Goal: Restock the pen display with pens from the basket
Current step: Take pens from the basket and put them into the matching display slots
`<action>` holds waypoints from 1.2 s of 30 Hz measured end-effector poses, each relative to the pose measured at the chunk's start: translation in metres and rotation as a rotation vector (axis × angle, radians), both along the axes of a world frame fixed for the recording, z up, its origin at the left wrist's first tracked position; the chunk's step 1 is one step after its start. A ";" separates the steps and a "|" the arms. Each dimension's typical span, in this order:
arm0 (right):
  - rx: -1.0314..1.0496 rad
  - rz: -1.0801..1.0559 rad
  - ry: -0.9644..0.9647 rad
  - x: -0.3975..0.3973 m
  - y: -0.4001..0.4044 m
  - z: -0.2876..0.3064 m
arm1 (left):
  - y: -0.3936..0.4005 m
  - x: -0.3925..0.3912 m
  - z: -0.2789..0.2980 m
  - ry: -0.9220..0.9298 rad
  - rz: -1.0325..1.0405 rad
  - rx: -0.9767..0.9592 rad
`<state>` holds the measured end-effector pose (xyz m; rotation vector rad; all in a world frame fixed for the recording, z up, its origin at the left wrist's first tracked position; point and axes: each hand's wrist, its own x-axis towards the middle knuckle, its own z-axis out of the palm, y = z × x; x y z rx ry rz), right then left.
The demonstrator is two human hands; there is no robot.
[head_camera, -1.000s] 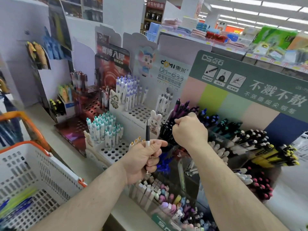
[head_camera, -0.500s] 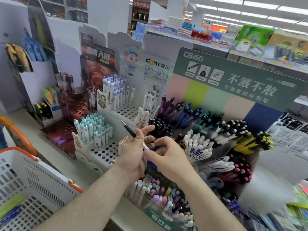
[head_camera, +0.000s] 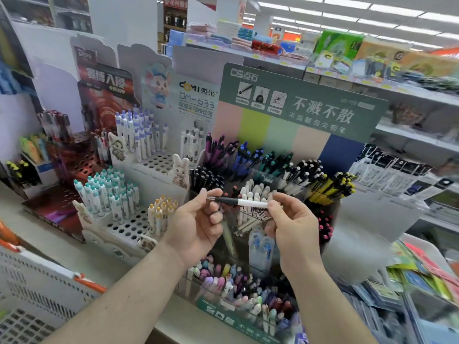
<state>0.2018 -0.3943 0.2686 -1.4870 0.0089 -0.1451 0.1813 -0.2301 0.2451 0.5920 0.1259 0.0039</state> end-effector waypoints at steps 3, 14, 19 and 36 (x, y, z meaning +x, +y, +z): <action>0.059 -0.092 -0.001 -0.002 -0.008 0.001 | -0.010 -0.001 -0.002 -0.005 -0.064 -0.046; 0.027 -0.558 -0.459 0.017 -0.061 0.057 | -0.040 0.010 0.017 -0.038 -0.209 0.171; -0.278 -0.694 -0.714 0.048 -0.072 0.075 | -0.047 0.014 0.015 -0.030 -0.230 0.165; -1.020 -0.184 -0.326 0.102 -0.041 0.079 | -0.040 0.016 0.009 -0.062 -0.238 0.159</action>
